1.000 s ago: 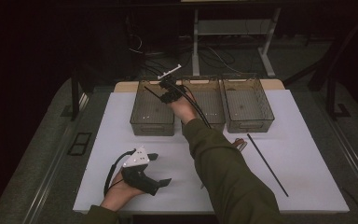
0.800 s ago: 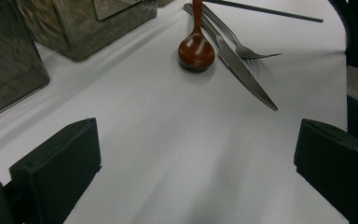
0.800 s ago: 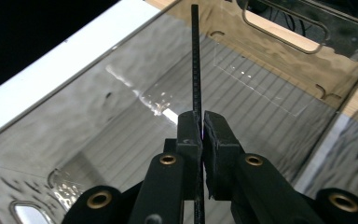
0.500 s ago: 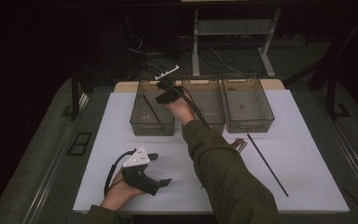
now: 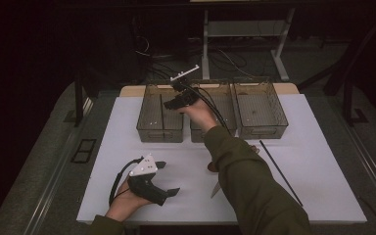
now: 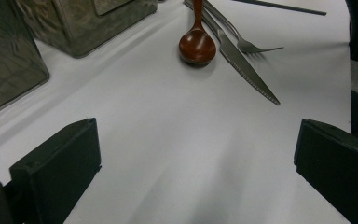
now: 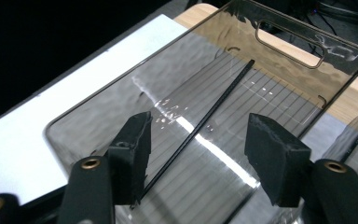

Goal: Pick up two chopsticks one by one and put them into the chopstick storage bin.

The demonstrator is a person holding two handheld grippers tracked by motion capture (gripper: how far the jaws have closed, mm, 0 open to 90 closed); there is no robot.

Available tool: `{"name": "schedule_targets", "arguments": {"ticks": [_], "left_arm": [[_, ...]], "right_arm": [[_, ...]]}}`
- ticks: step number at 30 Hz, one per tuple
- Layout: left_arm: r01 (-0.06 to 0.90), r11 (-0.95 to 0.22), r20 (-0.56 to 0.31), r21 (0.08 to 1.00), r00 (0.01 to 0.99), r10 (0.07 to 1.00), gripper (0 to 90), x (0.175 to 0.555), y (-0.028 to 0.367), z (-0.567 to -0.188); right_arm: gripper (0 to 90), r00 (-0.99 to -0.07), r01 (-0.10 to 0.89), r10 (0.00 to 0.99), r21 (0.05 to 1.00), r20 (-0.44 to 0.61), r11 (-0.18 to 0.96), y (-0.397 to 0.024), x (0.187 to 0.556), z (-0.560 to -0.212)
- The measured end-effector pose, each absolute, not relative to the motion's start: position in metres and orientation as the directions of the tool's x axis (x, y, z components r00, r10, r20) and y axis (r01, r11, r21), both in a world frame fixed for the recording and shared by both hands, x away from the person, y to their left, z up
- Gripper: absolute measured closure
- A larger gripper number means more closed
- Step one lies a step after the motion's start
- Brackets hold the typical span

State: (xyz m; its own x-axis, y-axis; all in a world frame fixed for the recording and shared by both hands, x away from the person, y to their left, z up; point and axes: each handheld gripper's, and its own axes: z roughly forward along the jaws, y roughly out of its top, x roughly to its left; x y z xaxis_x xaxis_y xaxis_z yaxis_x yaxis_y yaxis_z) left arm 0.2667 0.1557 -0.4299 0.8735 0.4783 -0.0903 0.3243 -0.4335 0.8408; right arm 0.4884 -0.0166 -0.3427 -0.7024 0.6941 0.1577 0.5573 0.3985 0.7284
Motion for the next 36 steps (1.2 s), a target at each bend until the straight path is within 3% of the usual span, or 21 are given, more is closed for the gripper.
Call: {"name": "schedule_targets", "arguments": {"ticks": [9,17,25,27,36], "left_arm": [[0.329,-0.426,-0.095,0.842,0.87,0.484,0.0,0.267,0.157,-0.431],[0.338,-0.428,-0.098,0.839,0.865,0.491,0.0,0.266,0.157,-0.432],[0.349,-0.416,-0.109,0.84,0.86,0.499,0.0,0.266,0.157,-0.433],[0.349,-0.42,-0.108,0.838,0.86,0.499,0.0,0.266,0.157,-0.433],[0.348,-0.426,-0.103,0.835,0.859,0.501,0.0,0.266,0.156,-0.433]], "right_arm": [[46.7,-0.716,0.567,0.669,0.724,0.197,0.394,-0.052,0.469,-0.333],[50.4,-0.732,0.544,0.666,0.712,0.145,0.444,-0.082,0.449,-0.33],[60.7,-0.732,0.533,0.671,0.716,0.121,0.452,-0.115,0.426,-0.33],[66.7,-0.728,0.533,0.677,0.706,0.103,0.466,-0.129,0.416,-0.331],[75.2,-0.71,0.555,0.694,0.705,0.124,0.442,-0.17,0.391,-0.336]]}}
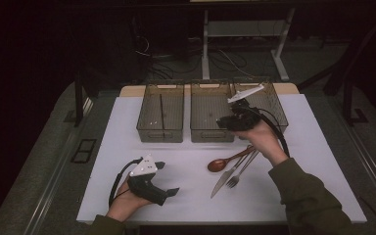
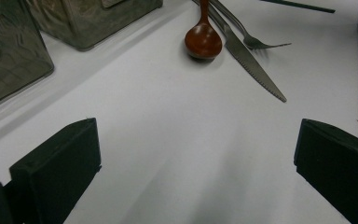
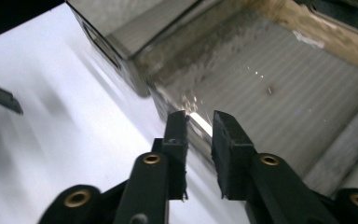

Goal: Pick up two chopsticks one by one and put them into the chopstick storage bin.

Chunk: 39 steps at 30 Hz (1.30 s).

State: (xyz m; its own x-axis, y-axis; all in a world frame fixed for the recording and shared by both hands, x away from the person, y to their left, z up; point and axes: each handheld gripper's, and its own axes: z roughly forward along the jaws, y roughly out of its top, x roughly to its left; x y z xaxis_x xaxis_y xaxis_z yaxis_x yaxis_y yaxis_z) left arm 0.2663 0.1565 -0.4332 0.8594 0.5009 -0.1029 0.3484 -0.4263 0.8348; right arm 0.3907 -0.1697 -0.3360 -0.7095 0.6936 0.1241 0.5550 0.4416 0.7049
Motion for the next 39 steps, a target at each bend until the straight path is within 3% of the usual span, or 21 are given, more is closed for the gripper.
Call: {"name": "schedule_targets", "arguments": {"ticks": [8,20,39], "left_arm": [[0.345,-0.433,-0.098,0.833,0.861,0.499,0.0,0.266,0.157,-0.433],[0.346,-0.435,-0.095,0.831,0.859,0.503,0.0,0.267,0.156,-0.434],[0.344,-0.436,-0.089,0.832,0.857,0.508,0.0,0.267,0.158,-0.433]], "right_arm": [[82.1,-0.675,0.593,0.726,0.68,0.129,0.431,-0.211,0.366,-0.354],[80.0,-0.608,0.649,0.782,0.651,0.134,0.394,-0.264,0.34,-0.378],[75.8,-0.545,0.713,0.828,0.594,0.134,0.373,-0.309,0.307,-0.4]]}}
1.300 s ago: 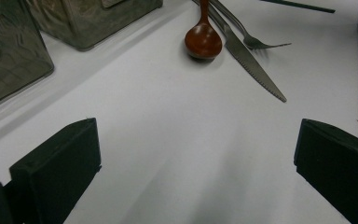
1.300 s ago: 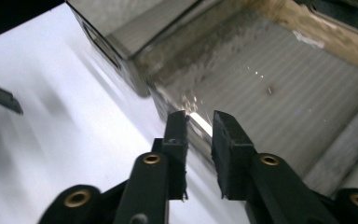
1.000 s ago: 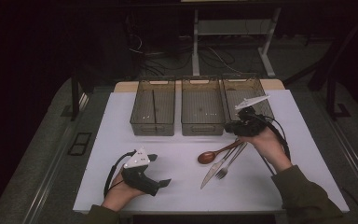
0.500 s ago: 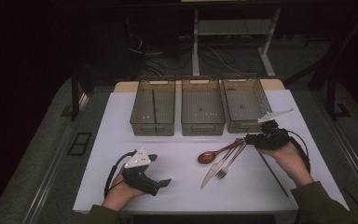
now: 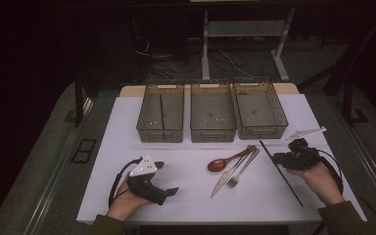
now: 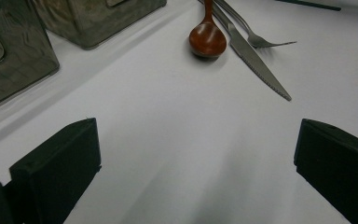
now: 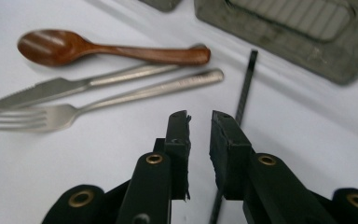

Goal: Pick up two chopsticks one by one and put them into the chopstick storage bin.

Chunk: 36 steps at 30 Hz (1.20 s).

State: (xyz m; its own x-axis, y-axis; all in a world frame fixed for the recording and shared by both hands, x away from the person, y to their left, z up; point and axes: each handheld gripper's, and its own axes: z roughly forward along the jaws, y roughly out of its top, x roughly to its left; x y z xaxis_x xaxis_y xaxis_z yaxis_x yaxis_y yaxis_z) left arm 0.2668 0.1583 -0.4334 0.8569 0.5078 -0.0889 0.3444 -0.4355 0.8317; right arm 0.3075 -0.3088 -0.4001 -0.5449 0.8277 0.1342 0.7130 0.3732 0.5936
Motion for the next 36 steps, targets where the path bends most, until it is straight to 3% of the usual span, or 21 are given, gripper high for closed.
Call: {"name": "schedule_targets", "arguments": {"ticks": [18,36], "left_arm": [[0.351,-0.434,-0.091,0.83,0.852,0.515,0.0,0.267,0.159,-0.434],[0.352,-0.435,-0.095,0.829,0.854,0.512,0.0,0.267,0.158,-0.434]], "right_arm": [[76.3,-0.508,0.76,0.851,0.534,0.134,0.37,-0.327,0.287,-0.427],[80.4,-0.497,0.765,0.86,0.528,0.118,0.37,-0.326,0.29,-0.434]]}}
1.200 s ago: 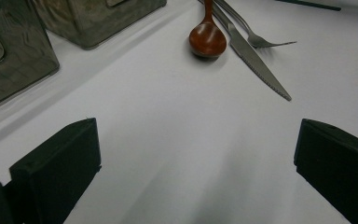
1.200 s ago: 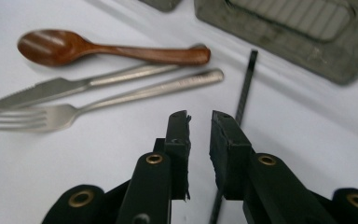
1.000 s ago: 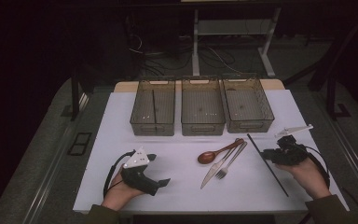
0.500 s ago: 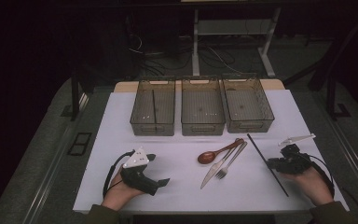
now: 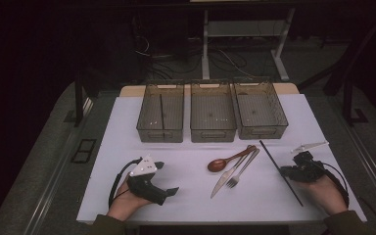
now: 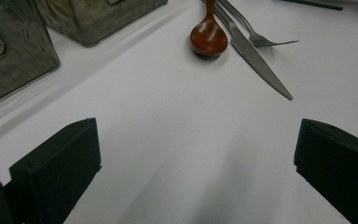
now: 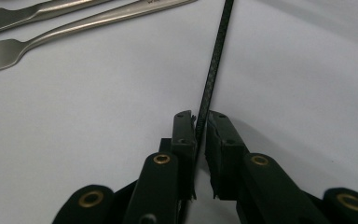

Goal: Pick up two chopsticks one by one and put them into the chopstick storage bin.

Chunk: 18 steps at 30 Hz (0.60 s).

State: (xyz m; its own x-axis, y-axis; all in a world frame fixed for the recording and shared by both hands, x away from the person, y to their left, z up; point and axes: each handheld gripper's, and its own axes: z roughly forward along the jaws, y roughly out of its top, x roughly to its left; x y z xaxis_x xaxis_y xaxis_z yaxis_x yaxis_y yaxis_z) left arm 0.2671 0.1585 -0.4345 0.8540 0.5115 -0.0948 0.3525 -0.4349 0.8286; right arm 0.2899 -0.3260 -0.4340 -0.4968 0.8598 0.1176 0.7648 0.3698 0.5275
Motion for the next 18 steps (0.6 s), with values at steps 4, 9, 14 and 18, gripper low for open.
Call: {"name": "schedule_targets", "arguments": {"ticks": [4,9,14,18], "left_arm": [[0.354,-0.433,-0.097,0.829,0.854,0.511,0.0,0.2673,0.1582,-0.4348],[0.357,-0.431,-0.101,0.829,0.853,0.513,0.0,0.2676,0.158,-0.4353],[0.358,-0.429,-0.104,0.829,0.853,0.512,0.0,0.2674,0.1571,-0.4356],[0.354,-0.434,-0.1,0.828,0.856,0.507,0.0,0.2675,0.1567,-0.4355]], "right_arm": [[81.6,-0.5,0.763,0.859,0.524,0.109,0.378,-0.3249,0.2902,-0.4362],[81.9,-0.496,0.766,0.862,0.518,0.102,0.379,-0.3234,0.2898,-0.4362],[82.5,-0.494,0.767,0.863,0.52,0.106,0.375,-0.3241,0.2904,-0.4366],[84.1,-0.477,0.777,0.871,0.517,0.114,0.358,-0.3242,0.2904,-0.4366]]}}
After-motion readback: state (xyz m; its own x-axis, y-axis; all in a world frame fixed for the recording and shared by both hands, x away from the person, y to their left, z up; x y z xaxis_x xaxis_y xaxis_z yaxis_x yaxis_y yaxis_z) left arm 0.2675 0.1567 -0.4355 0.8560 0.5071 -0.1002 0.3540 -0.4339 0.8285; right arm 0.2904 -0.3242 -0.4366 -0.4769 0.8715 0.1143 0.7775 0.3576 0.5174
